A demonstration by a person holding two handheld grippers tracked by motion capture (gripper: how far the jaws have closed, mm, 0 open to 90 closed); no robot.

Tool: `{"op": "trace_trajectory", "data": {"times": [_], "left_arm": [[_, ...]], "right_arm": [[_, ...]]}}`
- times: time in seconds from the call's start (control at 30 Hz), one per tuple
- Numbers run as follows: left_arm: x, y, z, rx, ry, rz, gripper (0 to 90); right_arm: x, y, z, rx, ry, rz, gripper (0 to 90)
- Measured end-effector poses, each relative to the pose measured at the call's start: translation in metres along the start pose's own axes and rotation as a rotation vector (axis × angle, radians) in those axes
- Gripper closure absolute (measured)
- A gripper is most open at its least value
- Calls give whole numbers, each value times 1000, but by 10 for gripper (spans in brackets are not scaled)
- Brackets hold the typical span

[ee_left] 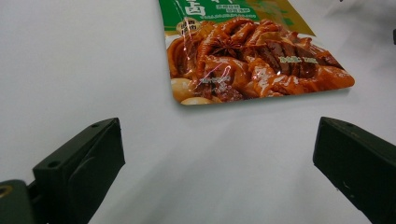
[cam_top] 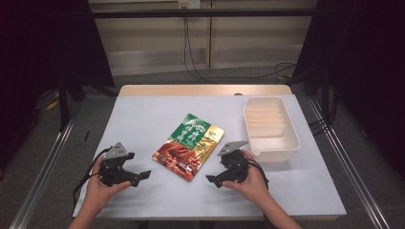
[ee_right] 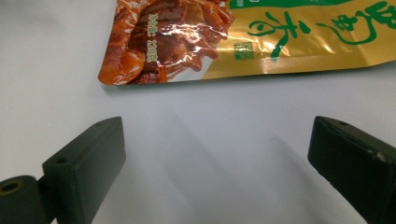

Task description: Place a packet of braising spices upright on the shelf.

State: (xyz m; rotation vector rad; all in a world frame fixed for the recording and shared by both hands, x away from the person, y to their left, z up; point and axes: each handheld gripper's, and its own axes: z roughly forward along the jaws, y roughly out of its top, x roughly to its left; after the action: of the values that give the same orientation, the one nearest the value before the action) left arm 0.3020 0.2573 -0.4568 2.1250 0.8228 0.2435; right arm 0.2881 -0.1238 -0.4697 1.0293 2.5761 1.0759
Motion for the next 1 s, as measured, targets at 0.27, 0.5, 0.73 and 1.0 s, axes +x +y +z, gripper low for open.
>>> {"op": "trace_trajectory", "data": {"times": [0.27,0.5,0.73,1.0], "left_arm": [[2,1,0,12,-3,1,17],[3,1,-1,16,15,10,18],[2,1,2,28,3,-5,21],[4,2,1,29,5,5,25]], "right_arm": [[-2,8,2,6,12,4,44],[-11,26,8,20,36,44,48],[-27,49,18,32,44,73,65],[-47,79,26,48,18,100,70]]}}
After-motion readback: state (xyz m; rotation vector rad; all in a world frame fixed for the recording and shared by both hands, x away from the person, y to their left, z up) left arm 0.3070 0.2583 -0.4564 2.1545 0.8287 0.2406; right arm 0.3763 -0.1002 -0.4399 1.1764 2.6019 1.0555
